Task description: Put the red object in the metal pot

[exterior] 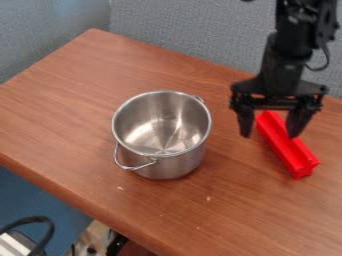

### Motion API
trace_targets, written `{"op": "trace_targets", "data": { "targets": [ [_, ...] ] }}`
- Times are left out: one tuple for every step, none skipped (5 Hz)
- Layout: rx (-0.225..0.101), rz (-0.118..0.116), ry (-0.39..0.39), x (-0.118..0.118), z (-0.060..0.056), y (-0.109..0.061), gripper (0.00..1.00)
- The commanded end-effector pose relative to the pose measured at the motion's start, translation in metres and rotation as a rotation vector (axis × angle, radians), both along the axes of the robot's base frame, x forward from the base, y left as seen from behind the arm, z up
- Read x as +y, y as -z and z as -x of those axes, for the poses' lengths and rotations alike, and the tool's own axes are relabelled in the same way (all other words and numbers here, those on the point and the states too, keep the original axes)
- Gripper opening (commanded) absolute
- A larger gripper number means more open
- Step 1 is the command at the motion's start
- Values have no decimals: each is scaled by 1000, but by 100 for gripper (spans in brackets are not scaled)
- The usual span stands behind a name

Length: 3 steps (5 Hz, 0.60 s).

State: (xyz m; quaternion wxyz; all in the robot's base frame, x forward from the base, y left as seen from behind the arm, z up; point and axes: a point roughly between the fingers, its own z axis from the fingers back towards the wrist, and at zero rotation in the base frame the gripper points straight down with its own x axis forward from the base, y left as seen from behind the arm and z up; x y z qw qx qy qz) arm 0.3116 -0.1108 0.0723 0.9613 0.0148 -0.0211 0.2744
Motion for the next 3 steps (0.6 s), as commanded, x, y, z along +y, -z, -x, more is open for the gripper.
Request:
{"op": "trace_targets", "data": {
  "targets": [
    [-70,17,-80,-12,-12,-6,100],
    [-86,18,-103,-15,-17,3,100],
    [-104,27,-109,-18,-21,10,100]
  ]
}}
